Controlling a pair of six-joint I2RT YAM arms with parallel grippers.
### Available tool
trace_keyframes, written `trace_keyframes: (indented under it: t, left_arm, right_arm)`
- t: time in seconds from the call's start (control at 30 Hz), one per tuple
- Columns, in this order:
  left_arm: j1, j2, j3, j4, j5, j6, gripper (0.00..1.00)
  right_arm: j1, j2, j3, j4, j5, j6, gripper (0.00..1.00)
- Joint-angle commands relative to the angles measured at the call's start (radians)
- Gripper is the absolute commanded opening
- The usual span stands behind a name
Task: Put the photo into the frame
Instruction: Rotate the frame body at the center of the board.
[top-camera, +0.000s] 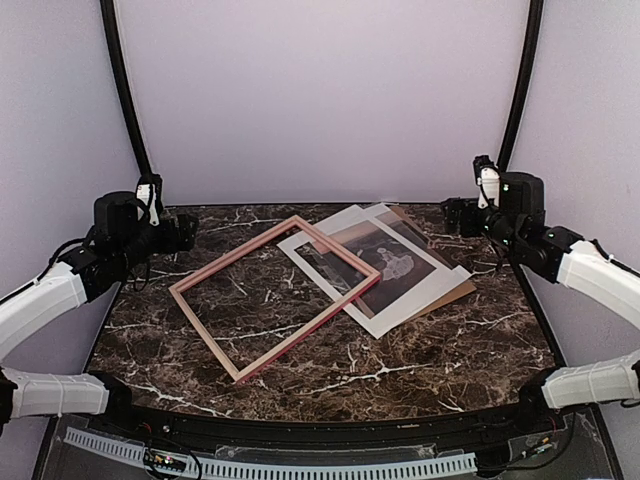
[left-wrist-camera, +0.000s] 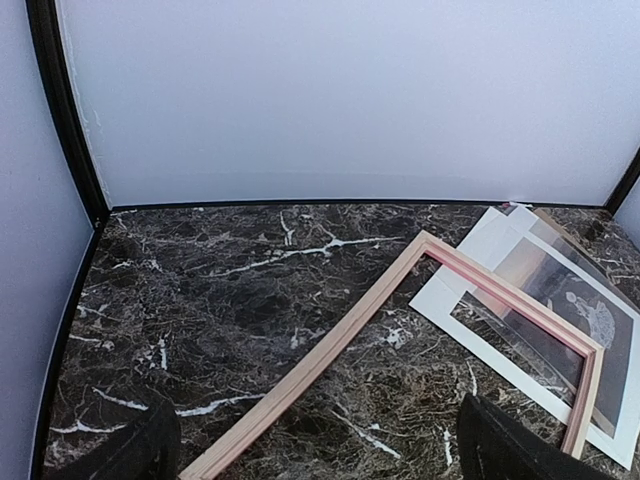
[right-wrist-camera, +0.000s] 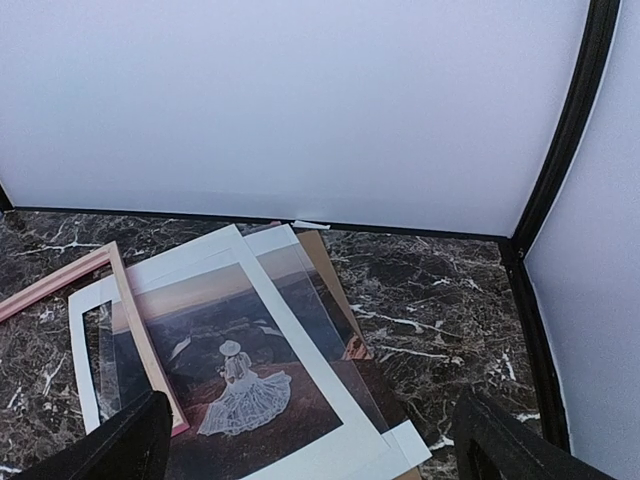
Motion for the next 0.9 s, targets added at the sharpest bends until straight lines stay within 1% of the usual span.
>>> trace_keyframes:
  t: [0.0,0.13,0.23,0.37,0.47,0.6,0.63,0.73,0.87]
  left_arm:
    - [-0.003,-0.014,0.005,0.008,-0.038,-0.002,0.99]
    - [-0.003,-0.027,-0.021,0.060,-0.015,0.000,0.99]
    - [-0.003,-0.012,-0.022,0.068,0.000,-0.004,0.99]
    - [-0.003,0.023,0.006,0.009,0.001,-0.014,0.99]
    - [-0.003,0.058,0.035,-0.035,0.006,-0.016,0.99]
    - [-0.003,0.188,0.126,-0.140,0.071,0.020,0.99]
    - [-0.003,0.213,0.168,-0.199,0.082,0.037,0.99]
    - [-0.003,0.351,0.259,-0.296,0.145,0.084,0.99]
    - [-0.003,0.488,0.364,-0.389,0.154,0.163,0.99]
  right_arm:
    - [0.006,-0.060,-0.028,0.065,0.028,-0.016,0.99]
    - [0.006,-0.055,-0.019,0.056,0.025,-0.012,0.99]
    - [0.006,-0.042,-0.010,0.058,0.018,-0.003,0.99]
    - [0.007,-0.025,0.002,0.051,0.018,-0.002,0.99]
    - [0.008,-0.010,0.032,0.009,0.026,0.002,0.99]
    - [0.011,0.004,0.038,-0.010,0.009,0.019,0.99]
    - [0.012,0.009,0.040,-0.010,-0.003,0.019,0.99]
    - [0.016,0.033,0.065,-0.044,-0.027,0.031,0.99]
    - [0.027,0.057,0.062,-0.056,-0.082,0.052,0.99]
